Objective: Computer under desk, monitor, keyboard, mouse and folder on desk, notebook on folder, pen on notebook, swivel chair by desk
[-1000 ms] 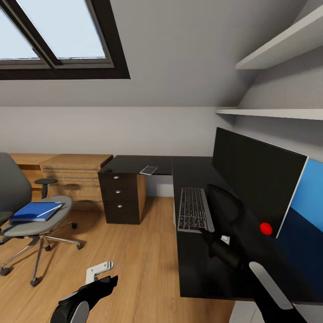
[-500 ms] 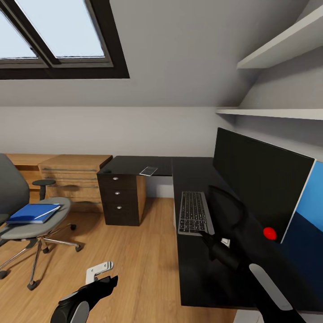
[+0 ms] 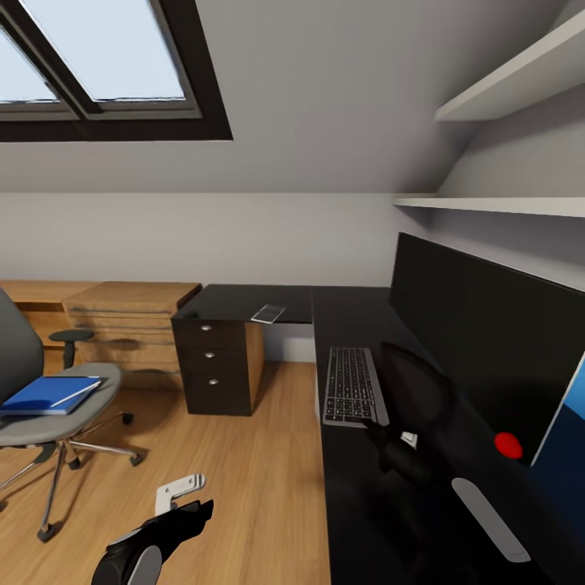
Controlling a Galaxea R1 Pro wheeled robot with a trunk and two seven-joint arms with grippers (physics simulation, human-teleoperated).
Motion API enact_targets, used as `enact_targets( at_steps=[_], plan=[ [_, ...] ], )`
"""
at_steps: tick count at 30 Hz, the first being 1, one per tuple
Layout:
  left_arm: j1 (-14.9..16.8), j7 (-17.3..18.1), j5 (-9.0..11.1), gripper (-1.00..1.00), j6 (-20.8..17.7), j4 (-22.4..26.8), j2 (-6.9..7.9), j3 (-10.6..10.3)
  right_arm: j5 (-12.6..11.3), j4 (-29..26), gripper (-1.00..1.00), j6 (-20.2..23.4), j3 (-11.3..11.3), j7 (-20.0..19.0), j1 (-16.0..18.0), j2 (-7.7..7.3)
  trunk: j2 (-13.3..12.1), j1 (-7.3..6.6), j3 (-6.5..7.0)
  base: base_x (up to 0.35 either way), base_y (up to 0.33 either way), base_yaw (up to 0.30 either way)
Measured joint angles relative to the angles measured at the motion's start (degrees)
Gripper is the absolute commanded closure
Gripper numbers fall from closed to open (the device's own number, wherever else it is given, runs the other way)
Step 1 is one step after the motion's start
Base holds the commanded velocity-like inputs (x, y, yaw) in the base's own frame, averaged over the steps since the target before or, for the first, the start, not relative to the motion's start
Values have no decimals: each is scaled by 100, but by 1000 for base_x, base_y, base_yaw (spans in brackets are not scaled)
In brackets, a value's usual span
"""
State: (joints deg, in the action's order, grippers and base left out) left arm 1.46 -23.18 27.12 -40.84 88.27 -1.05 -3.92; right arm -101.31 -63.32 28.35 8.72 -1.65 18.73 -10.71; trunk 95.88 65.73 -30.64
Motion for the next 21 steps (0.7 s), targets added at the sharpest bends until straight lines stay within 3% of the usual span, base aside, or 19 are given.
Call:
enact_targets(
  at_steps=[7,21],
  plan=[
    [0,-7,5,-100,0,0,0,0,7,-3,100,0,-3,-3,1,0,0,2,0,218,-46,0],
    [0,-23,5,-100,-6,0,0,4,5,-2,100,2,17,9,-3,4,0,3,0,12,-11,0]
  ],
)
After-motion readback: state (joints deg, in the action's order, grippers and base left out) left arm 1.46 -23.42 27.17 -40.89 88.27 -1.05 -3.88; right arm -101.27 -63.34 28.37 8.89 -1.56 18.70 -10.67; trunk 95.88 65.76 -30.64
